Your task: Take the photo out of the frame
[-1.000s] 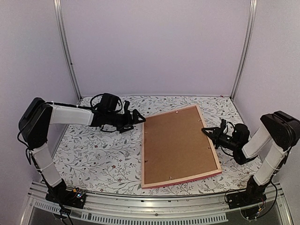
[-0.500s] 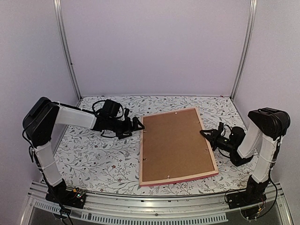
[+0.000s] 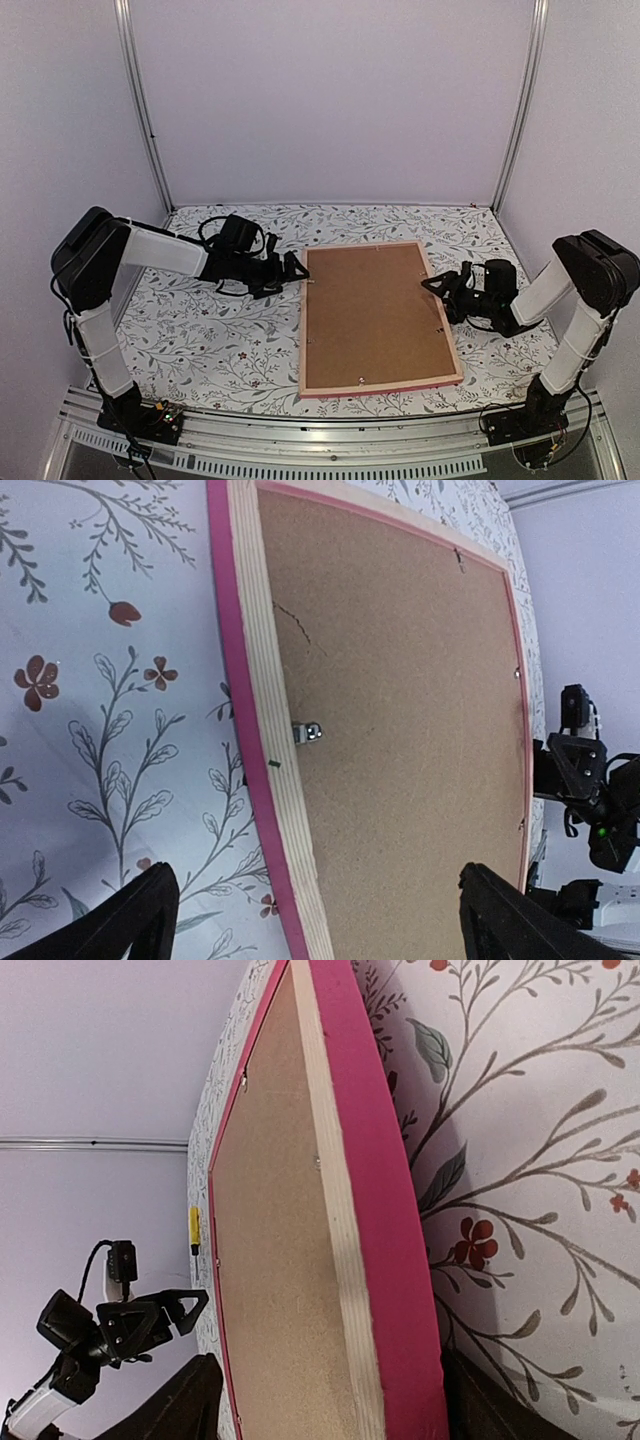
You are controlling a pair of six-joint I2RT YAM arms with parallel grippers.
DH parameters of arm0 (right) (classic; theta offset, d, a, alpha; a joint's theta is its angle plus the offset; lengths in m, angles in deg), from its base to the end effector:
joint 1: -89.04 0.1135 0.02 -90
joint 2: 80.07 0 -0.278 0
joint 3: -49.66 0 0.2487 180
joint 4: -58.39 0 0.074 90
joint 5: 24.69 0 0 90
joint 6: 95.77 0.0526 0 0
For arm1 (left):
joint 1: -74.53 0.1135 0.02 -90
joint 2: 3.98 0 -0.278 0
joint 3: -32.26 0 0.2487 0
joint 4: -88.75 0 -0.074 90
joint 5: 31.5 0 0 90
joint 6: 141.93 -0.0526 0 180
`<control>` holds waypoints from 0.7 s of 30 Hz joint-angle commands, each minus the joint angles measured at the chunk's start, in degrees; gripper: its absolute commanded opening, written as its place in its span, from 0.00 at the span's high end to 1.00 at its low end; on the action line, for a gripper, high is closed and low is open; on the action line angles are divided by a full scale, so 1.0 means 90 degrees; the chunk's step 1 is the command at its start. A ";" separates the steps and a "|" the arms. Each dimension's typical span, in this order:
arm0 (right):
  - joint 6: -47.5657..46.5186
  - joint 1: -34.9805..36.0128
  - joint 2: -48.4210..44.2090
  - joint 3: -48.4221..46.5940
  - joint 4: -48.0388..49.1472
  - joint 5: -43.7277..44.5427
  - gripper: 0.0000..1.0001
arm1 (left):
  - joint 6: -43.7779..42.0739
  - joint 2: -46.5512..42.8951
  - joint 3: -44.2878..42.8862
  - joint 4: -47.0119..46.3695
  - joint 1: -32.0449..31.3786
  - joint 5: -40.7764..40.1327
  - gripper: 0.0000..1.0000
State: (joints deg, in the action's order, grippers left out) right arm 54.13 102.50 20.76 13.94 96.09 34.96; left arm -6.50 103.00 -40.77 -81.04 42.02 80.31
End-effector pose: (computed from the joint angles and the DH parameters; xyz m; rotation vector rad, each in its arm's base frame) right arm 0.2689 0.0917 0.1060 0.5399 2.1887 1.2915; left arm 0.3231 -0.2291 0.1549 -0.0803 2.5521 -1.0580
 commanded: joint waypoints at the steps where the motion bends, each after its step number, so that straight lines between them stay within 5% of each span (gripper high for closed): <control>1: -0.0953 0.0063 -0.0649 -0.0398 -0.1929 0.0568 0.20 | -0.0106 0.0050 0.0087 -0.0130 -0.0070 0.0017 0.01; 8: -0.2112 0.0500 -0.1149 -0.1248 -0.4283 0.1795 0.11 | -0.0164 -0.0028 -0.0012 -0.0001 -0.0074 -0.0101 0.01; 21: -0.2808 0.1074 -0.1410 -0.1990 -0.5955 0.3226 0.05 | -0.0390 -0.0256 -0.0351 0.0658 -0.0069 -0.0493 0.01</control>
State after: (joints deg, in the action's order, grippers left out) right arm 31.73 111.11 10.14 -1.82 48.94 58.76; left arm -8.14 102.89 -42.04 -78.59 41.95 77.92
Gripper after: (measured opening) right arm 0.944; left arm 0.994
